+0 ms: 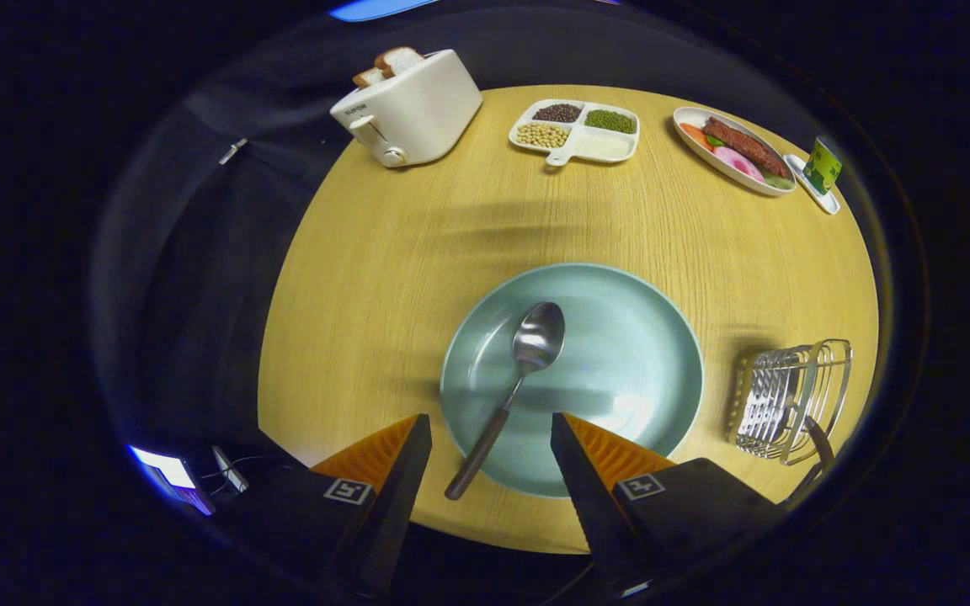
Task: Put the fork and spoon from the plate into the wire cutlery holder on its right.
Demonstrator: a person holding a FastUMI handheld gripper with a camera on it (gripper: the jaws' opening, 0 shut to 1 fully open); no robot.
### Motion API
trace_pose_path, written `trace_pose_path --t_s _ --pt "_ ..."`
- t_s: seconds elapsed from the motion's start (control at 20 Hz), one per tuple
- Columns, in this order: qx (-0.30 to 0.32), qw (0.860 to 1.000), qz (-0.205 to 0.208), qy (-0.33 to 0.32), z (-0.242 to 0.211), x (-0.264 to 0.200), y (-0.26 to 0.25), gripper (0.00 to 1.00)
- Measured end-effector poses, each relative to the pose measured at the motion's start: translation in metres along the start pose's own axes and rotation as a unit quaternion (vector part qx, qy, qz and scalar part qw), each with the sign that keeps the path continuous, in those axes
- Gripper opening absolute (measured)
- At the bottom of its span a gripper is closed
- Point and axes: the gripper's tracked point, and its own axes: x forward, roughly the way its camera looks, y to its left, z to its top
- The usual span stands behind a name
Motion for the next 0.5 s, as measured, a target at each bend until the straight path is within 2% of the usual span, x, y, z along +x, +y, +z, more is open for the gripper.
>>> trace_pose_path --t_s 0.05,0.4,0.5 --pt "0.004 1.000 -0.005 0.007 0.001 0.008 0.000 0.85" --pt "0.022 0.998 -0.034 0.044 -0.011 0.039 -0.002 0.85" --pt "0.035 0.998 -0.029 0.043 -0.008 0.043 0.001 0.78"
